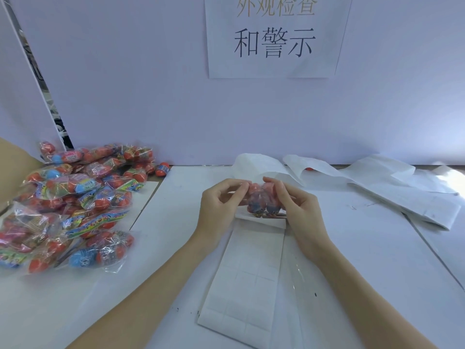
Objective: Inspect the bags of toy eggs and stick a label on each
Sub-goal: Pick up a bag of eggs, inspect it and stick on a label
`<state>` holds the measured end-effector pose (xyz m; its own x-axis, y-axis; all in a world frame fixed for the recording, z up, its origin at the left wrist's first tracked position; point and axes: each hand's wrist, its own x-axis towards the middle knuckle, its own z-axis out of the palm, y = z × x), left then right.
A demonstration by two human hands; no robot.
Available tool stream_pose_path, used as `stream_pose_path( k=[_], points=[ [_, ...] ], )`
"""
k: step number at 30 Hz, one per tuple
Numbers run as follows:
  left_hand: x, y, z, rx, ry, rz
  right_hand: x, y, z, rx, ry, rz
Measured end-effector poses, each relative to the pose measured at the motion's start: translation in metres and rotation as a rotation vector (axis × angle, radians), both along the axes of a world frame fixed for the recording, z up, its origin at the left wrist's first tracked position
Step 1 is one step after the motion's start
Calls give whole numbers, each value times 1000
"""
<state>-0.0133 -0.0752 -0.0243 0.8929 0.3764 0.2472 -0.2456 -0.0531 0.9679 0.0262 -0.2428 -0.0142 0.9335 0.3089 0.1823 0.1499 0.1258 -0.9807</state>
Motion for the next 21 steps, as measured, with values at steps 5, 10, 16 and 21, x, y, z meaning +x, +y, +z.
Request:
stream_pose_path(
  k=[5, 10, 16, 21],
  points=[
    [1, 1, 0, -45, 30, 6, 1, 1, -1, 4, 26, 8],
    [3, 0, -3, 17, 47, -5, 2, 4, -3, -11, 67, -20],
    [7, 2, -11, 67, 77, 21, 5, 4, -6, -34, 69, -83],
    [10, 9, -8, -169, 114, 102, 8, 0, -7, -39, 78, 107]
  ],
)
